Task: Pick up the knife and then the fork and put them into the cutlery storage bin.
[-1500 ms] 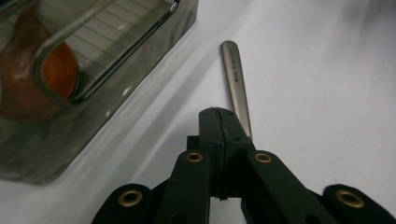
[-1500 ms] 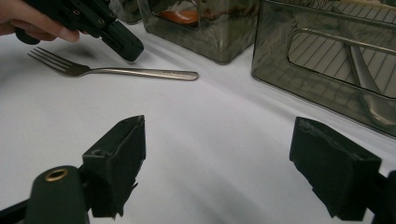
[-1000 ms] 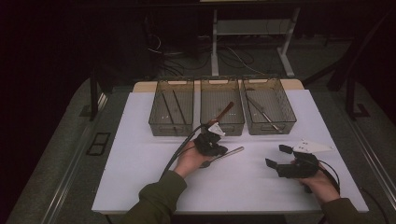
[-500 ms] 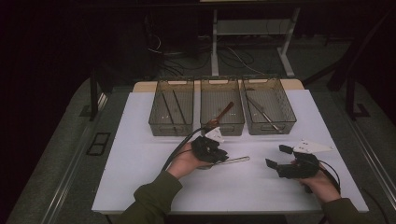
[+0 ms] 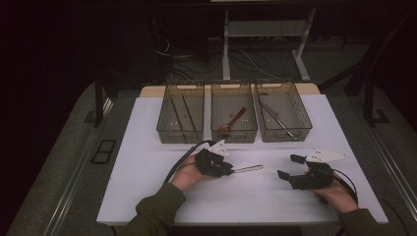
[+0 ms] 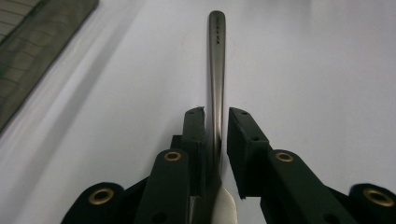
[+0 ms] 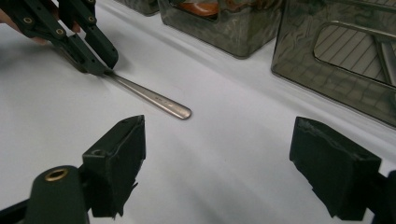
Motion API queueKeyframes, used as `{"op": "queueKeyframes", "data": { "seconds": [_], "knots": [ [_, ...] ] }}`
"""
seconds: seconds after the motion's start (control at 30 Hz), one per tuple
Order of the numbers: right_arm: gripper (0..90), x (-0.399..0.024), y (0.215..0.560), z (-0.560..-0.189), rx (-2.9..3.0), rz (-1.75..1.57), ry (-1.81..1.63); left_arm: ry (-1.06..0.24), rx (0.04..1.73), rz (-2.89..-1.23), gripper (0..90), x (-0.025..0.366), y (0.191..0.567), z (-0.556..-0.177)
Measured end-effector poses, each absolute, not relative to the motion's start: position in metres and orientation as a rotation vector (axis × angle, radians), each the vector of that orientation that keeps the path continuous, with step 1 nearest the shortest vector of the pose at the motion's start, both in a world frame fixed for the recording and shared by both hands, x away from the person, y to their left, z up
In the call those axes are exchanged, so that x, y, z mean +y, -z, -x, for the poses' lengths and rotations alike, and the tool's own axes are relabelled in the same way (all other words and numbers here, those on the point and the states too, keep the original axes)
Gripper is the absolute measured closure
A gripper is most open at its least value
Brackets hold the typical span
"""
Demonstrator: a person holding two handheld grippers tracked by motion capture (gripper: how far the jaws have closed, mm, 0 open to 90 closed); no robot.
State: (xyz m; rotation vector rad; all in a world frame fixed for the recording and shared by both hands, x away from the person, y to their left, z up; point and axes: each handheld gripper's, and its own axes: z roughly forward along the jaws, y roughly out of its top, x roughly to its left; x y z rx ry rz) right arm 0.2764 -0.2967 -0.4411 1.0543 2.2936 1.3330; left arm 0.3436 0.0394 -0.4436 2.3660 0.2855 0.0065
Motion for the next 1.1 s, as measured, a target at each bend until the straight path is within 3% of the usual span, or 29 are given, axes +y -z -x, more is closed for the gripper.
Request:
{"op": "queueKeyframes", "data": {
  "seconds": [0.27, 0.77, 1.1],
  "knots": [
    [18.3, -0.299, 0.436, -0.281, 2.338, -1.089, -1.366, -0.025, 0.269, -2.373, 83.9, 0.037, 0.447, -0.342],
    [16.6, -0.279, 0.421, -0.283, 2.616, -0.821, -1.219, 0.004, 0.239, -2.336, 84.8, 0.044, 0.428, -0.340],
    [28.1, -0.247, 0.406, -0.300, 2.714, -0.633, -1.211, 0.023, 0.185, -2.304, 84.8, 0.043, 0.415, -0.334]
  ]
}}
